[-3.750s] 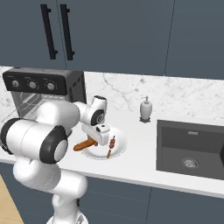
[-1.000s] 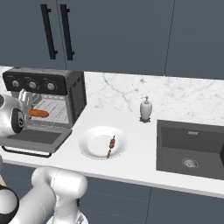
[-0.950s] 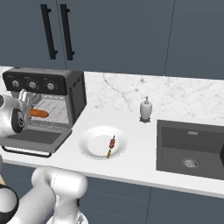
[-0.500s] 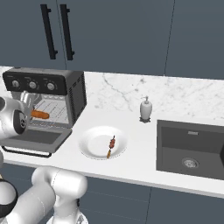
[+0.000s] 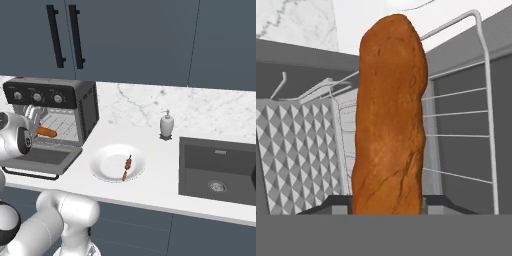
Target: Pick up the kebab skewer and baguette bread, and place them inside the toaster oven. Close the toaster oven door and start by setting the timer.
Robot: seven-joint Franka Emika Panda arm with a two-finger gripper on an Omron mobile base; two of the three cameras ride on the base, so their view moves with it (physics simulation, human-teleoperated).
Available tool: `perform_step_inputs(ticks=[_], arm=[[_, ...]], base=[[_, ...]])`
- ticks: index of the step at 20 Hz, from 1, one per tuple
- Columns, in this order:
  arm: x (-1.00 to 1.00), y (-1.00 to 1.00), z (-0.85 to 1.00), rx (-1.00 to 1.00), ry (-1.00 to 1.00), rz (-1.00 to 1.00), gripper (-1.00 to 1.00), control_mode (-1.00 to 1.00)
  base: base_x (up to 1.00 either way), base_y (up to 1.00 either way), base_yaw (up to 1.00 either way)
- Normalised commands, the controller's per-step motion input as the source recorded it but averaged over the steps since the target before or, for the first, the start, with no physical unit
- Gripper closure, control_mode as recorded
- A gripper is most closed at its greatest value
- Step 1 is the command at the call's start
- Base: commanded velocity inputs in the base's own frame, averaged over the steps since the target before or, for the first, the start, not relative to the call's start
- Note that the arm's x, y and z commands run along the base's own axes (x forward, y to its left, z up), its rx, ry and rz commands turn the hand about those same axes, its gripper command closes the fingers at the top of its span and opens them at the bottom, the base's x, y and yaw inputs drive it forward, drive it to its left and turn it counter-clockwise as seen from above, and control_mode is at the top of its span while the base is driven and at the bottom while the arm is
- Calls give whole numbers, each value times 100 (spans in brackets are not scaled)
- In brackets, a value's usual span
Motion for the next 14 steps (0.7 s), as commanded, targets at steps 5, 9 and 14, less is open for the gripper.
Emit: perform_step_inputs(ticks=[5, 9, 14], arm=[[0, 0, -7, 2, 0, -1, -100, -100], [0, 0, -4, 0, 0, -2, -100, -100], [0, 0, -5, 0, -1, -2, -100, -100]], base=[[0, 0, 0], [0, 0, 0], [0, 0, 0]])
